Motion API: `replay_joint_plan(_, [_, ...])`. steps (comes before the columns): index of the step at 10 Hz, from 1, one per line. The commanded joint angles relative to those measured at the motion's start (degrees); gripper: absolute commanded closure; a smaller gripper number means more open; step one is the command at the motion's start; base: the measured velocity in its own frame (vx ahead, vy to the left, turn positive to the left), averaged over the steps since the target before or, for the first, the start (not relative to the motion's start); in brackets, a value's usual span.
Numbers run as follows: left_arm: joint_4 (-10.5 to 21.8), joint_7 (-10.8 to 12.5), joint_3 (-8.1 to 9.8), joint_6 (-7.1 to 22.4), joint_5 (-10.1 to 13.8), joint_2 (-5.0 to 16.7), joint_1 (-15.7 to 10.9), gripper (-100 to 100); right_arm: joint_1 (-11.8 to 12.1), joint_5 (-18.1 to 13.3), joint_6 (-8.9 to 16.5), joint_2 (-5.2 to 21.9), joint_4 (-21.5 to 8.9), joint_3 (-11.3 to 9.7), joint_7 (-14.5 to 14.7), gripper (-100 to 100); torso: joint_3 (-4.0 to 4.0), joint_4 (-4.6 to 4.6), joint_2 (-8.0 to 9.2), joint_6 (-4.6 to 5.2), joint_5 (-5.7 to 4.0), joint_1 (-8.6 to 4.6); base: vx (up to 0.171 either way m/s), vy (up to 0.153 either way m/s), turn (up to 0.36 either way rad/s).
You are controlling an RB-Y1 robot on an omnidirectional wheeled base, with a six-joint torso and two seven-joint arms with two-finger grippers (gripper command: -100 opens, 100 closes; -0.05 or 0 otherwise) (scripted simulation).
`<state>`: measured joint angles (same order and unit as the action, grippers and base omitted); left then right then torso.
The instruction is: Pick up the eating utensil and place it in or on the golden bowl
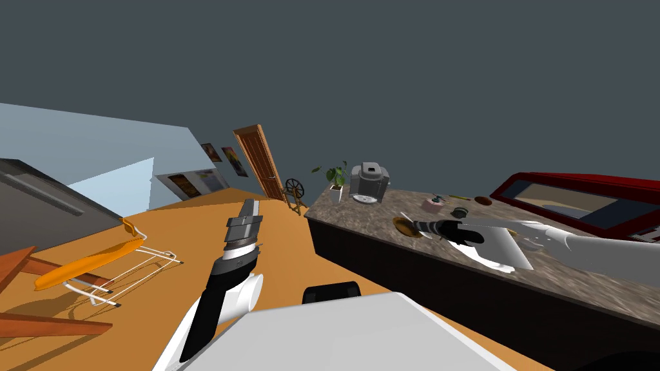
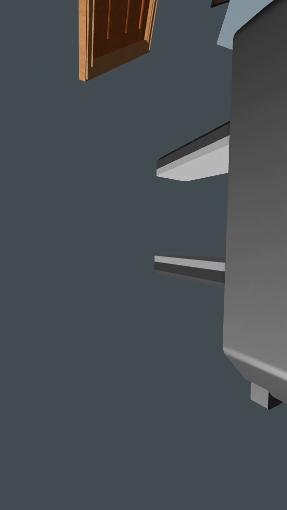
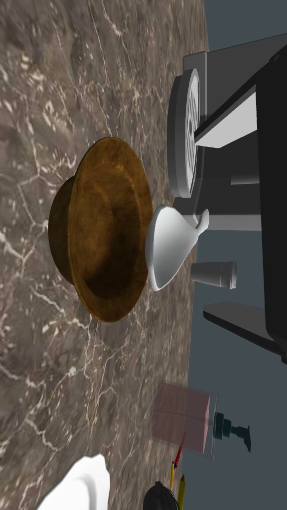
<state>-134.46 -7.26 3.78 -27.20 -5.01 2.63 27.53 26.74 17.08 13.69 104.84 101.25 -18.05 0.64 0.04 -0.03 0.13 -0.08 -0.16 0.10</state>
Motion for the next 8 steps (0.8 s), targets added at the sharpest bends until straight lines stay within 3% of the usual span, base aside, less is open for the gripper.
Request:
replay_joint_plan(1, [0.0,0.0,0.0,0.0,0.0,0.0,0.0,0,0.0,0.0,0.0,0.0,0.0,0.0,0.0,-100,0.0,0.0,0.0,0.0,0.0,0.0,0.0,0.0,0.0])
replay_joint_plan(2, [0.0,0.0,0.0,0.0,0.0,0.0,0.0,0,0.0,0.0,0.0,0.0,0.0,0.0,0.0,-100,0.0,0.0,0.0,0.0,0.0,0.01,0.0,0.0,0.0])
replay_joint_plan(3, [0.0,0.0,0.0,0.0,0.0,0.0,0.0,0,0.0,0.0,0.0,0.0,0.0,0.0,0.0,0,0.0,0.0,-0.01,0.0,0.0,0.01,0.0,0.0,0.0])
replay_joint_plan(4, [0.0,0.0,0.0,0.0,0.0,0.0,0.0,0,-0.2,1.3,0.3,2.6,1.6,0.5,-0.9,-100,0.0,0.0,-0.01,0.0,0.0,0.01,-0.001,-0.018,-0.092])
replay_joint_plan(8, [0.0,0.0,0.0,0.0,0.0,0.0,0.0,0,-0.5,3.2,0.7,6.6,3.9,1.2,-2.1,-100,-0.01,0.0,-0.01,0.0,-0.01,-0.05,0.001,-0.025,-0.054])
